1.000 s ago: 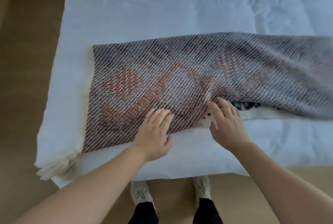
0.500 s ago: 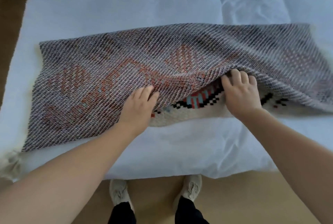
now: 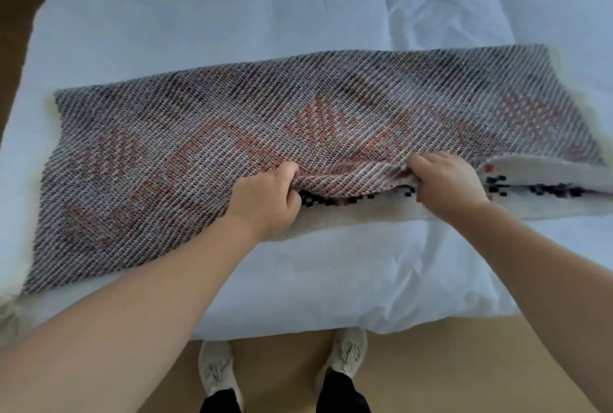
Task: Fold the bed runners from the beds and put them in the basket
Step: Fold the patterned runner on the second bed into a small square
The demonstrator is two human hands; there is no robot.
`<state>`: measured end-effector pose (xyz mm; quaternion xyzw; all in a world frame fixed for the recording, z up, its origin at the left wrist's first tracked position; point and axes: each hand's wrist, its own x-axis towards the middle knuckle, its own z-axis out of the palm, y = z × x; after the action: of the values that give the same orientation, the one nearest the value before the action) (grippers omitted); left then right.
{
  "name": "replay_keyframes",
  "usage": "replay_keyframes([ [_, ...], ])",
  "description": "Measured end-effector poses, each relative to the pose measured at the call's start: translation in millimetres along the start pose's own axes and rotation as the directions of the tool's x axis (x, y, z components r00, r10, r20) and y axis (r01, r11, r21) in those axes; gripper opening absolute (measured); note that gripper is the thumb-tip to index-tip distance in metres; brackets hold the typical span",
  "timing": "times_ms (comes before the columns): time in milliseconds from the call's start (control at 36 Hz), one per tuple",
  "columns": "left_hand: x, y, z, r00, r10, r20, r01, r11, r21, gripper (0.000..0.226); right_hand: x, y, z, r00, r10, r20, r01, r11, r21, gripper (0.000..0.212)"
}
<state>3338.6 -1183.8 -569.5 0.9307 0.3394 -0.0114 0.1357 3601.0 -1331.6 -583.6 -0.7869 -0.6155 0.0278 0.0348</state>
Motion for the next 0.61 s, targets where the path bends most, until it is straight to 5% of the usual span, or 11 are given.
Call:
replay_keyframes([
  [56, -0.3, 1.4, 2.8, 0.996, 0.002, 0.089, -0.009, 0.997, 0.071, 0.052, -5.6, -5.6, -2.9, 0.999, -0.018, -0.045, 0.018, 1.0, -0.004, 0.004],
  [167, -5.7, -0.9, 14.8, 0.994, 0.05, 0.101, -0.062, 0.991, 0.119, 0.058, -17.6, -12.7, -5.0, 0.992, -0.008, -0.129, 0.013, 0.999, 0.035, 0.022],
  [278, -25.5, 1.5, 22.5, 0.991, 0.136, 0.021, -0.137, 0.988, 0.075, 0.04, -45.2, -12.7, -0.8, 0.998, -0.05, 0.039, 0.052, 0.996, -0.066, 0.046],
  [417, -45.5, 2.7, 34.8, 0.967, 0.234, 0.105, -0.238, 0.97, 0.036, 0.045, -65.5, -4.7, 12.7, 0.961, -0.047, 0.274, 0.076, 0.992, -0.1, 0.069],
  [500, -42.0, 15.8, 31.2, 0.948, 0.265, 0.174, -0.266, 0.964, -0.019, 0.057, -75.7, 0.8, 14.8, 0.974, -0.067, 0.216, 0.082, 0.995, -0.061, 0.073],
  [611, -15.1, 48.5, 35.5, 0.916, 0.287, 0.279, -0.303, 0.953, 0.014, 0.073, -79.2, 14.9, 4.4, 0.975, 0.103, 0.197, -0.1, 0.995, -0.025, 0.07],
])
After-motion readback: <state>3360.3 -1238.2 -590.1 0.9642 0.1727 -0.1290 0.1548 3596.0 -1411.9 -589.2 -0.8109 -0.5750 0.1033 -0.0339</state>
